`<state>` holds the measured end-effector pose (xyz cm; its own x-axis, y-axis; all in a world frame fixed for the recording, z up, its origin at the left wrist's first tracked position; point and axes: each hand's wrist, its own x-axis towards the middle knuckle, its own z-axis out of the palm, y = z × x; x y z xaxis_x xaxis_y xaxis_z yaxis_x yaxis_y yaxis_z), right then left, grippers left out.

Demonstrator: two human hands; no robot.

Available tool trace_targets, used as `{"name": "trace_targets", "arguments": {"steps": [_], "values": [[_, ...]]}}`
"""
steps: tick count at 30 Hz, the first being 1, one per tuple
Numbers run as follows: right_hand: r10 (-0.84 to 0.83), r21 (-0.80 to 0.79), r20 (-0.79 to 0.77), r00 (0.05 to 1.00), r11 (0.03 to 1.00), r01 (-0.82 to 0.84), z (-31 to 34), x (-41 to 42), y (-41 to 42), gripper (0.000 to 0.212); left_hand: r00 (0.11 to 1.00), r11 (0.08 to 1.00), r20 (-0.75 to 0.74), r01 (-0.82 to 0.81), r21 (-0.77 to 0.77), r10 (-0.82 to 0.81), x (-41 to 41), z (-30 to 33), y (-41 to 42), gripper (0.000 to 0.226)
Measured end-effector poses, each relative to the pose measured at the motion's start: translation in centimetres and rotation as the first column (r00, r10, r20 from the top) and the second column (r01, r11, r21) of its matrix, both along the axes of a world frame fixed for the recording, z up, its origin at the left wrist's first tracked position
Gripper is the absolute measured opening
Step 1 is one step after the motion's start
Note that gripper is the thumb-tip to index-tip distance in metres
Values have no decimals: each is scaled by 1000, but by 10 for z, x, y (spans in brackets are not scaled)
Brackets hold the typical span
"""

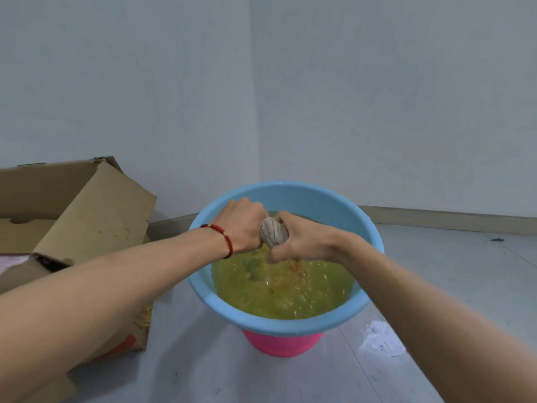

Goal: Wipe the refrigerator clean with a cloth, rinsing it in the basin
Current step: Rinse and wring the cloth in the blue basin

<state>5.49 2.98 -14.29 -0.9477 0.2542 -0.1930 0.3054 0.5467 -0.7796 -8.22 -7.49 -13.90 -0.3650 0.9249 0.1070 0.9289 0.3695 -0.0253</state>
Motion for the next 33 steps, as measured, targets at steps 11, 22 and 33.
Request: {"name": "trace_targets", "arguments": {"steps": [11, 22, 33], "values": [[91, -689, -32, 995, 720, -88, 9, 11, -7, 11, 687, 696, -460, 694, 184, -563, -6, 27, -3, 11], [-54, 618, -74, 996, 781, 89, -20, 0, -7, 41, 995, 985, 47, 90, -150, -84, 34, 5, 7, 28], [237, 915, -242, 941, 378, 140, -24, -1, 10, 37, 793, 981, 603, -172, 85, 86, 53, -6, 0, 7]]}}
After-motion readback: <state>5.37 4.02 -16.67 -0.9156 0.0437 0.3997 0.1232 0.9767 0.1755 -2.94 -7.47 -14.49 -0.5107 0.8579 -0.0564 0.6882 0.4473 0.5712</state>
